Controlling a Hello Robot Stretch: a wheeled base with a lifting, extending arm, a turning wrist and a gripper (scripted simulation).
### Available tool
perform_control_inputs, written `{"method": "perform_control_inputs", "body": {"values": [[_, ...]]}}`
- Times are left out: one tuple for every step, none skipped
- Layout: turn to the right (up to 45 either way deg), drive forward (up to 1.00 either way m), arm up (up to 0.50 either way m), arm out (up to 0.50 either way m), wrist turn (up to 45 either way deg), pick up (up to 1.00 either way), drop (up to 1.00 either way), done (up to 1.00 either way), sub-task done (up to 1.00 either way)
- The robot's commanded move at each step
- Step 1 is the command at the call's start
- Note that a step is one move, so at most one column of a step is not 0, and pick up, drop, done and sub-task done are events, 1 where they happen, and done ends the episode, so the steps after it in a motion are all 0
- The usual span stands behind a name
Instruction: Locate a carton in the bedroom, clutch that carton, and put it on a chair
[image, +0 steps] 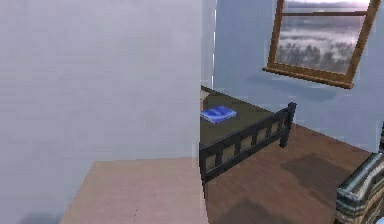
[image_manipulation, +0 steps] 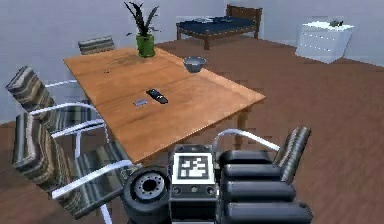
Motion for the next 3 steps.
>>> {"method": "perform_control_inputs", "body": {"values": [[21.0,0.00,0.00,0.00,0.0,0.00,0.00,0.00,0.00],[0.0,0.00,0.00,0.48,0.0,0.00,0.00,0.00,0.00],[0.0,0.00,0.00,0.00,45.0,0.00,0.00,0.00,0.00]]}}
